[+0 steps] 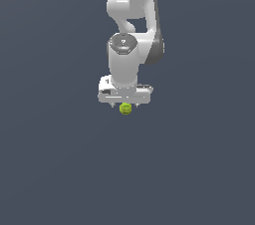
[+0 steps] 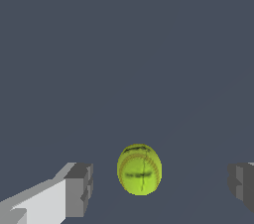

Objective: Pick up the object and move it to a goal position.

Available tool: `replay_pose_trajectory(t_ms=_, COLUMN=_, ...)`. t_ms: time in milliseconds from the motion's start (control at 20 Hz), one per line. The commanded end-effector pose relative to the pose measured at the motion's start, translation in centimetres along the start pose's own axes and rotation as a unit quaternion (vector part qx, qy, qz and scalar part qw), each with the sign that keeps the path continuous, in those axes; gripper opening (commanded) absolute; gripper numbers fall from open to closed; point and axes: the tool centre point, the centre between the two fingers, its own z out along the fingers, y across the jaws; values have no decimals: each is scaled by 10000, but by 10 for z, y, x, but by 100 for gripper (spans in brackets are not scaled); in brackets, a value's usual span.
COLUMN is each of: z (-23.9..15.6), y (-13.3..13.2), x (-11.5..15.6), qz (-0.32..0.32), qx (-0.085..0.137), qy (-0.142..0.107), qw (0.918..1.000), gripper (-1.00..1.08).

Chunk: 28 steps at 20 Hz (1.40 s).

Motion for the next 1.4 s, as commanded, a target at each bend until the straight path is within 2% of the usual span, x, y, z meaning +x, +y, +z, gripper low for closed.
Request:
replay_pose_trajectory(t_ms=0, z=0, y=0, x=0, qz=0, qx=0, qy=0, qw=10000, gripper=100)
replay_pose_trajectory(t_ms=450, z=-4, y=28, x=-2, qz=196, qx=-127, qy=-65, qw=9997, gripper=100)
replay_pose_trajectory(t_ms=900, z=6, y=23, x=-9, qz=-42, qx=-103, qy=-33, qw=9999, gripper=100)
replay_pose_trajectory(t_ms=1350, z=39, y=10, x=-35, qz=-863, qx=-44, qy=80, qw=9962, gripper=100)
